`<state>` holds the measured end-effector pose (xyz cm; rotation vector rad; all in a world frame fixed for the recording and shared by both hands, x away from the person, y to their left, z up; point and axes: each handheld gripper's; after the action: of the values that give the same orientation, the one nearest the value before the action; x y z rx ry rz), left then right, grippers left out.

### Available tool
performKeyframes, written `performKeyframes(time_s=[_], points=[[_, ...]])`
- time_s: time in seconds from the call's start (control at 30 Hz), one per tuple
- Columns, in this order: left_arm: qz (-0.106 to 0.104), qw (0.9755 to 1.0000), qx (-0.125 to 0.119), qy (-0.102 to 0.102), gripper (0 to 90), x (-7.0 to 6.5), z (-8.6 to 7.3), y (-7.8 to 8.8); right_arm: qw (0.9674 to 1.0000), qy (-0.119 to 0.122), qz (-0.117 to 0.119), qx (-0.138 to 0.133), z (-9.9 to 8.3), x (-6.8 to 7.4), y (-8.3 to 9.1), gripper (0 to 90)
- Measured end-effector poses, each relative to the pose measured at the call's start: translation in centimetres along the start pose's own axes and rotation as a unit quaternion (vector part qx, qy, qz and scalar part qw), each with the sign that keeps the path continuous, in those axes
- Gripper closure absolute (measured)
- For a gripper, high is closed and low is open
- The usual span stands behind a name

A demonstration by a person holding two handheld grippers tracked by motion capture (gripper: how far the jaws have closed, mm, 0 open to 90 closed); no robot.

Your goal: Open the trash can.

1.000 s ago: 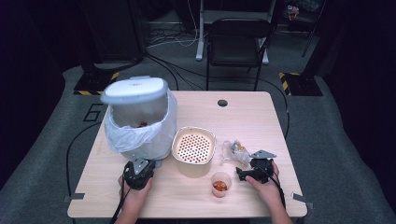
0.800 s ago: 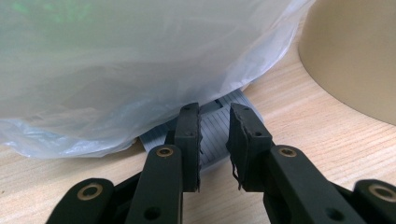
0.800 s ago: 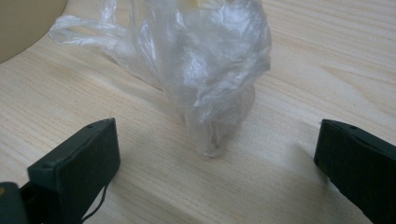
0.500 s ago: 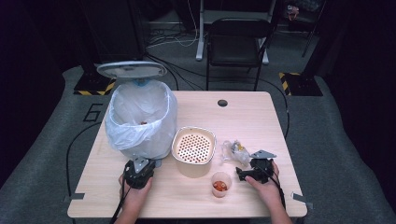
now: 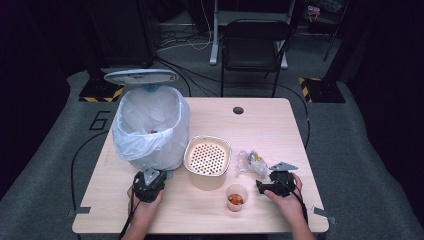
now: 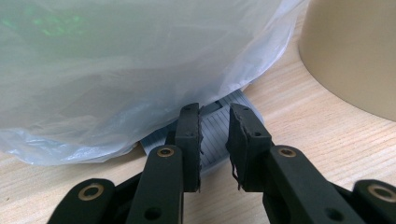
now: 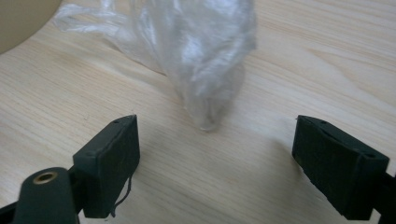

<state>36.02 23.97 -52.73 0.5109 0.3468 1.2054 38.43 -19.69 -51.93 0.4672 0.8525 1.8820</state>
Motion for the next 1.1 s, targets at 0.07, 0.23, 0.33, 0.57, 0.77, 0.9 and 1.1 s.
performKeyframes(time_s=[0.07,0.23,0.33,0.57,0.77,0.9,1.1], points=[[-0.001,1.0000,0.000,0.002,74.0,0.0,0.0,0.0,0.9999,-0.007,-0.006,-0.005,-0.1,-0.5,0.7,16.9],[-0.003,1.0000,0.003,0.001,74.4,0.0,0.0,0.0,0.9997,-0.008,-0.018,-0.013,0.0,-0.9,1.7,19.5],[-0.004,1.0000,0.002,0.003,74.5,0.0,0.0,0.0,0.9995,-0.015,-0.019,-0.018,0.0,-0.9,1.7,20.2],[-0.001,1.0000,0.003,-0.006,74.6,0.0,0.1,0.0,0.9997,0.003,-0.018,-0.019,0.7,-0.5,2.2,18.7],[-0.004,1.0000,0.004,-0.004,74.7,0.0,0.1,0.0,0.9990,0.007,-0.017,-0.041,2.1,-0.2,3.6,13.7],[-0.004,1.0000,0.006,-0.007,74.8,0.1,0.1,0.1,0.9986,0.023,-0.019,-0.044,3.8,-0.4,3.6,8.0],[-0.005,1.0000,0.002,-0.003,75.0,0.1,0.0,0.0,0.9980,0.020,-0.009,-0.059,5.6,-0.4,2.8,4.8]])
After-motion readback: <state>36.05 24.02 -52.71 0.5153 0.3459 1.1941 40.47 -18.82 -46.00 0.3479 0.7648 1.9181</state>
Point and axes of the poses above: each handheld gripper's, and its own axes: y roughly backward along the jaws, z roughly out of its top, x roughly to its left, and after that the axes turned 4 degrees about y, right-handed
